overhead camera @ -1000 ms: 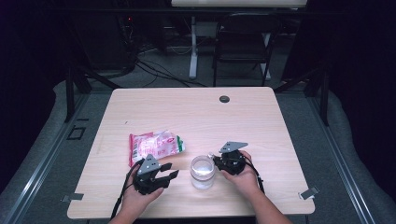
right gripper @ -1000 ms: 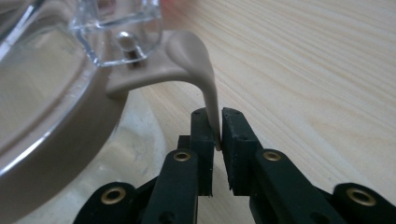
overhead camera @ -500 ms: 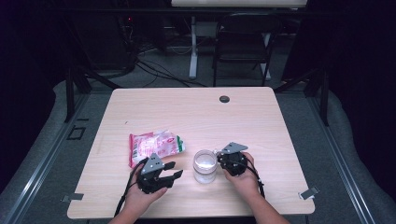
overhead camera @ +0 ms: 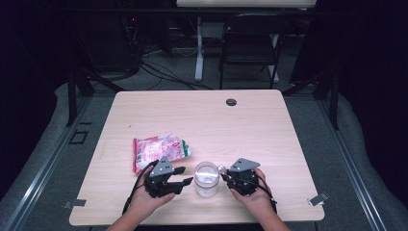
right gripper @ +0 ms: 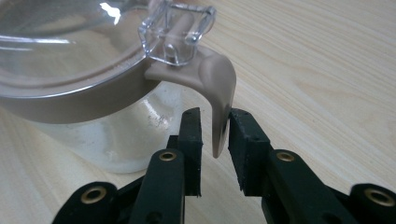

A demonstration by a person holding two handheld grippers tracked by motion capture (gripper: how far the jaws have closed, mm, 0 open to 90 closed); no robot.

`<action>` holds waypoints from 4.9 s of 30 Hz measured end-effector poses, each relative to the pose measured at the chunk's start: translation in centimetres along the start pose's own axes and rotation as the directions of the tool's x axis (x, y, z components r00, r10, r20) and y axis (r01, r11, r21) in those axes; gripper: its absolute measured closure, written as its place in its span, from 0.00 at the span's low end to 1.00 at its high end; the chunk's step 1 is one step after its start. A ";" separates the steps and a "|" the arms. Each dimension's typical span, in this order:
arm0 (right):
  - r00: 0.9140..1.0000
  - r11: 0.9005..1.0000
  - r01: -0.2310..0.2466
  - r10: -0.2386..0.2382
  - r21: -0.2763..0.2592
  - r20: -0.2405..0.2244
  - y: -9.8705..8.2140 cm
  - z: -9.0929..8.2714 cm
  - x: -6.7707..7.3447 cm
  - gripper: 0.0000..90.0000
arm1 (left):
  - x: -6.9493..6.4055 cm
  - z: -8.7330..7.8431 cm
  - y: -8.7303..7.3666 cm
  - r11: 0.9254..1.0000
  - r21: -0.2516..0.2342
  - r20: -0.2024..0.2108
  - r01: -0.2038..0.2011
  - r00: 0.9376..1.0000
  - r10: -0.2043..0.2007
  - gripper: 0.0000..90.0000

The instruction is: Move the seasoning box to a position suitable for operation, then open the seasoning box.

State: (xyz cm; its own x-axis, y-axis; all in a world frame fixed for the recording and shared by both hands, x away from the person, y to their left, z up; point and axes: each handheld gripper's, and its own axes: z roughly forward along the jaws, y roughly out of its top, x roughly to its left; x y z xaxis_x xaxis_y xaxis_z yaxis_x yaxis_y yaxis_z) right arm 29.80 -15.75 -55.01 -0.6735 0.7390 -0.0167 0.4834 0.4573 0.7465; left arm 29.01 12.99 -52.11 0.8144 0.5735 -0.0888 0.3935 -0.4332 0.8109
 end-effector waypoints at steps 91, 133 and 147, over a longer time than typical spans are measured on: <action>0.962 0.958 -0.271 0.268 -0.096 -0.044 5.2 -4.0 0.4 0.90 | 0.8 -0.6 1.3 0.999 -0.028 -0.051 0.040 0.998 -0.041 1.00; 0.951 0.948 -0.308 0.302 -0.085 -0.071 4.2 -3.8 0.5 0.97 | -0.3 0.9 0.4 0.999 0.043 -0.034 0.006 0.999 -0.004 1.00; 0.956 0.952 -0.291 0.288 -0.089 -0.052 4.2 -3.8 0.7 0.97 | -0.9 0.7 0.7 1.000 0.007 -0.023 -0.012 1.000 0.012 1.00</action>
State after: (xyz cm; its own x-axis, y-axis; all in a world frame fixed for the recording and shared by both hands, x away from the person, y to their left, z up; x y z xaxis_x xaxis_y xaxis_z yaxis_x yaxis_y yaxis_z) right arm 29.24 -15.17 -49.34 -0.5338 0.8128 0.2331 0.6070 0.1763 0.7749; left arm 28.88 11.70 -51.84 0.8090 0.5841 -0.0660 0.3869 -0.4447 0.8078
